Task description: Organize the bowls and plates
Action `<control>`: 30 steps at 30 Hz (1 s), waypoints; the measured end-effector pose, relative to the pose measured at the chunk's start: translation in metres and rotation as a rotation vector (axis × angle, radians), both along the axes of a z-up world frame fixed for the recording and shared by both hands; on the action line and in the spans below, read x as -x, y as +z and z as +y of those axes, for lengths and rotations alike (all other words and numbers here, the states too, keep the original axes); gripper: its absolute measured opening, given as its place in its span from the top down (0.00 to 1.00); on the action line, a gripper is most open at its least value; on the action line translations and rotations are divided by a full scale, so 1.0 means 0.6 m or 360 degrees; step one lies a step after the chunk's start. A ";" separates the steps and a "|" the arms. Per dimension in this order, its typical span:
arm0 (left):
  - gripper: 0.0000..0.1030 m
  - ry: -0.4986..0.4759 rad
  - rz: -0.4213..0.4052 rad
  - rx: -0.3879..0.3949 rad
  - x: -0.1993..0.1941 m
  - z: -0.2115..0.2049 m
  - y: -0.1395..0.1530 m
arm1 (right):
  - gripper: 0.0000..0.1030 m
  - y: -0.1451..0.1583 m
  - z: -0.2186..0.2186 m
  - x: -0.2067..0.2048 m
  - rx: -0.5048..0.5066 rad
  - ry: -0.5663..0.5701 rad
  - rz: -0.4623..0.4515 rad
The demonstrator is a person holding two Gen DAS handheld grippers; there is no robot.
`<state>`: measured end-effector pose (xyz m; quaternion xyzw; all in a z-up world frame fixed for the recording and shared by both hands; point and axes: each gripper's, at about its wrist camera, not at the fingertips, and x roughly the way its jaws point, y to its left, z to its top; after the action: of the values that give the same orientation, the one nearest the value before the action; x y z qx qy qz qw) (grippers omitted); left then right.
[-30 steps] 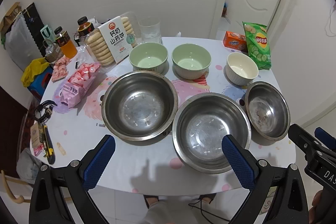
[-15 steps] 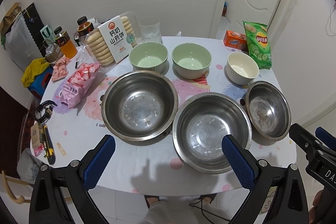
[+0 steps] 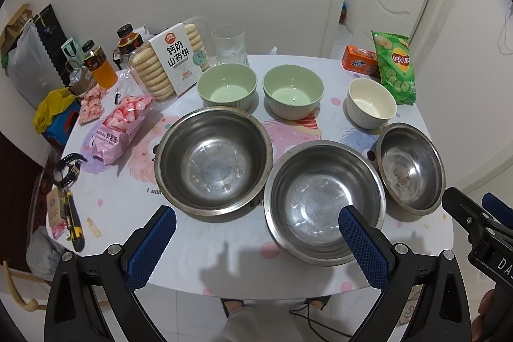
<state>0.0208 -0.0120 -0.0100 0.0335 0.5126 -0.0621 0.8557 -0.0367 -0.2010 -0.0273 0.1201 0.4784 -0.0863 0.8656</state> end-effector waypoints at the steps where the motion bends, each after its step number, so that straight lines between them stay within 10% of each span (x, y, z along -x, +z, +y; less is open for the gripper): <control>1: 0.00 -0.0003 0.0002 -0.0002 0.000 0.000 -0.001 | 0.00 0.000 0.000 0.000 0.0001 0.0000 0.0002; 24: 0.00 -0.0538 0.0014 0.0104 -0.022 -0.071 -0.023 | 0.00 -0.022 -0.033 0.053 -0.0015 -0.0468 0.0092; 30: 0.00 -0.0478 0.0006 0.0149 -0.047 -0.129 -0.026 | 0.00 -0.027 -0.097 0.033 -0.0064 -0.0420 0.0069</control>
<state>0.0488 -0.0894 -0.0259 0.0699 0.5000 -0.2131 0.8365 -0.0563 -0.2590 -0.0433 0.1974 0.4788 -0.1924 0.8336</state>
